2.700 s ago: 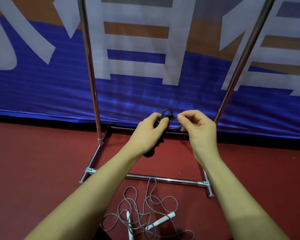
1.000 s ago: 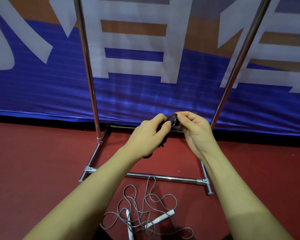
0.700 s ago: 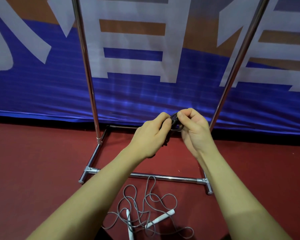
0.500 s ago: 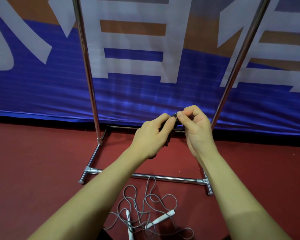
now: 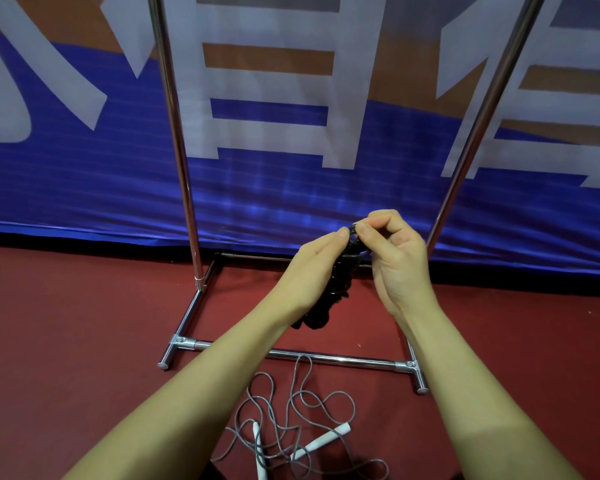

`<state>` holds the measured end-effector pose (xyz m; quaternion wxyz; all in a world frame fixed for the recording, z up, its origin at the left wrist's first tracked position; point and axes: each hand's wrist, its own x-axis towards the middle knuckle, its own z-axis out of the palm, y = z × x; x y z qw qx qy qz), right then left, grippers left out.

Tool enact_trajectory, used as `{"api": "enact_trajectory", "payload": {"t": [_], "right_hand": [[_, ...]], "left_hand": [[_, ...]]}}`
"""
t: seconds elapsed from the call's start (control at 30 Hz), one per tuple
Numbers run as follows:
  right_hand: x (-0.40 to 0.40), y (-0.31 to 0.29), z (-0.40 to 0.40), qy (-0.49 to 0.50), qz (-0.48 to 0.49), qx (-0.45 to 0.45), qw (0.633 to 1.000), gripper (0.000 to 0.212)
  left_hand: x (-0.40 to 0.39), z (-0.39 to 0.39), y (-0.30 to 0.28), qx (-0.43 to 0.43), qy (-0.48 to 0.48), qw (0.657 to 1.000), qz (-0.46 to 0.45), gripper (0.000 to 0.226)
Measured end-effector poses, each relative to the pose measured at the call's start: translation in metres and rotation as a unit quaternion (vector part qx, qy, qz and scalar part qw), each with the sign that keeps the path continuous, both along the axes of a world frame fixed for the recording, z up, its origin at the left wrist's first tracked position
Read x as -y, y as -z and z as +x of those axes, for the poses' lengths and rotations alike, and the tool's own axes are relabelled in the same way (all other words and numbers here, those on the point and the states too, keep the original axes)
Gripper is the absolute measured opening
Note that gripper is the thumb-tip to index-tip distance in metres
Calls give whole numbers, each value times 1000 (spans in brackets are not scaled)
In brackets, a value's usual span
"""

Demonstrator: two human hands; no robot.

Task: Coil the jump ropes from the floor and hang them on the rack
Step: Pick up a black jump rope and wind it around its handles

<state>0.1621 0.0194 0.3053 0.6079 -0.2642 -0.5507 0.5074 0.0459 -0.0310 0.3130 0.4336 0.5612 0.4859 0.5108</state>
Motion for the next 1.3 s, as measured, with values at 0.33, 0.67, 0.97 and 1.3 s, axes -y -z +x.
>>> {"api": "enact_trajectory", "payload": {"t": [0.33, 0.67, 0.97, 1.3], "right_hand": [[2, -1, 3, -19, -43, -31, 998, 18], [9, -2, -4, -7, -42, -49, 998, 13], [6, 4, -2, -136, -58, -100, 984, 50], [9, 2, -7, -113, -87, -119, 983, 17]], "left_hand": [[3, 0, -8, 74, 59, 991, -94, 33], [-1, -2, -5, 82, -5, 995, -64, 35], [-3, -4, -4, 33, -78, 996, -1, 40], [3, 4, -1, -180, -153, 970, 58, 41]]}}
